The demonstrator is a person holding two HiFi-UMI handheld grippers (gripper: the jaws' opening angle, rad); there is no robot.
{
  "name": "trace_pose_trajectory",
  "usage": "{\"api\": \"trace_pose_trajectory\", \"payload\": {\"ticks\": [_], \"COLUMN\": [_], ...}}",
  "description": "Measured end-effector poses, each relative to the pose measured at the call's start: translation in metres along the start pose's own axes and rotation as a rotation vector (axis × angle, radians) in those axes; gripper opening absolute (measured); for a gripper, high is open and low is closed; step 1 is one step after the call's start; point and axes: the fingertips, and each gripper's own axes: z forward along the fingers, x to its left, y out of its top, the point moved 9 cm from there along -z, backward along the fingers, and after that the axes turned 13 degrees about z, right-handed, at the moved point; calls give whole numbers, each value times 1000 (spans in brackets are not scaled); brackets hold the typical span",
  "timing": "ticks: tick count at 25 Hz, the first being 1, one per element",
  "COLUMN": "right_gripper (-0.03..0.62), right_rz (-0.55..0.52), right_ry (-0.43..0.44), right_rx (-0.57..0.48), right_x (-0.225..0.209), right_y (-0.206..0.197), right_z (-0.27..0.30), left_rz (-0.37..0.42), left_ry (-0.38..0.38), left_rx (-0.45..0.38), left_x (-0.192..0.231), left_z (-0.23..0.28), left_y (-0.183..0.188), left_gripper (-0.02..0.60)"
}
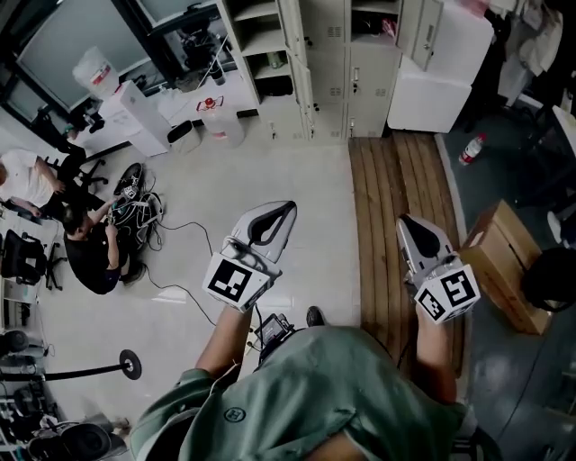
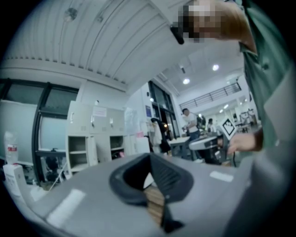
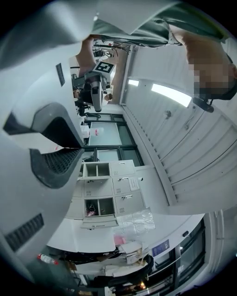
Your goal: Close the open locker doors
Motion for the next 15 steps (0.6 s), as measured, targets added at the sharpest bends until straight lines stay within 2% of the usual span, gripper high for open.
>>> {"api": "trace_pose_trajectory", "payload": {"ticks": [8, 15], "right_gripper": [5, 5], "right_rz": [2, 10], "right_ry": [16, 29], "right_rx": [23, 30], "right_x": [-11, -57], "right_y": [-1, 9], "right_z": [62, 106], "left_rz": [-27, -47], "left_ry": [-10, -1], "left_rx": [2, 26], "left_x": [44, 73], "left_z": [20, 64], "left_y": [-28, -50], "left_gripper": [-2, -2]}}
